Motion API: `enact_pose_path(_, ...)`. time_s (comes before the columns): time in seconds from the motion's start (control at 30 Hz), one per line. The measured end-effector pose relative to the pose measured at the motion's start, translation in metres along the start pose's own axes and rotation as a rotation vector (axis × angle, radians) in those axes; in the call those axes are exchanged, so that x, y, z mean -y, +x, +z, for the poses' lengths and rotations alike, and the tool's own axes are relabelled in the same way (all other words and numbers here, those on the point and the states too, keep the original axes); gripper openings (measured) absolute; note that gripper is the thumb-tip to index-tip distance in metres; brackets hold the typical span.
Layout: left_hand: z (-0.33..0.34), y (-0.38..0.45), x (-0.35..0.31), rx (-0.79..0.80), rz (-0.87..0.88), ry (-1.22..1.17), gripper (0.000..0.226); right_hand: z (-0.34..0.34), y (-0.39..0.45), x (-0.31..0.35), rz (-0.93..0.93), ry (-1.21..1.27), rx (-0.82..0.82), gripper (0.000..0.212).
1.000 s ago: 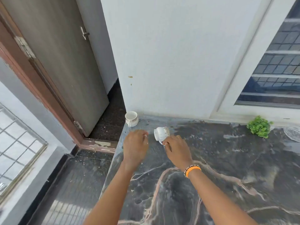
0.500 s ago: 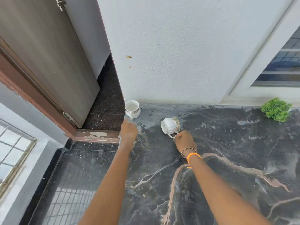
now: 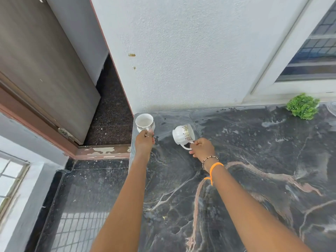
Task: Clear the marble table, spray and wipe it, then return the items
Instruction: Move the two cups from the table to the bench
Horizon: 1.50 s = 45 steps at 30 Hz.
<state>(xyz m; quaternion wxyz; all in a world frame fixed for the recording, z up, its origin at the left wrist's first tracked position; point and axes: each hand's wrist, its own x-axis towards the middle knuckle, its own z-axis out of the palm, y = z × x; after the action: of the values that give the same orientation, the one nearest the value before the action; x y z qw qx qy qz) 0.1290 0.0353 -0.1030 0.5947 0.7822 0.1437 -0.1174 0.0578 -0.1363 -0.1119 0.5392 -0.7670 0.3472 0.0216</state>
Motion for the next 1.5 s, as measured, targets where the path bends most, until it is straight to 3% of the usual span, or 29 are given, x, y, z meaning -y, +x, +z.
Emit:
enact_pose_path(0.17,0.001,-0.019,-0.001,-0.026,0.087,0.104,0.024,-0.004,-0.01,0.018,0.153,0.43,0.225,0.022)
enact_pose_path(0.4,0.018,-0.075,-0.011,0.071,0.049,0.066,0.022,-0.051,-0.04,0.013,0.191,0.653,0.241,0.025)
enact_pose_path(0.57,0.061,-0.149,-0.004,0.215,0.028,0.053,0.025,-0.126,-0.07,-0.03,0.11,0.675,0.15,0.025)
enact_pose_path(0.9,0.21,-0.308,-0.006,0.499,0.168,0.126,0.019,-0.308,-0.157,-0.147,0.001,0.571,-0.09,0.026)
enact_pose_path(1.03,0.275,-0.373,-0.003,0.581,0.241,0.175,0.035,-0.38,-0.193,-0.201,-0.012,0.585,-0.164,0.034)
enact_pose_path(1.5,0.498,-0.539,0.008,0.942,0.274,0.342,0.013,-0.602,-0.248,-0.346,0.087,0.654,-0.47,0.032)
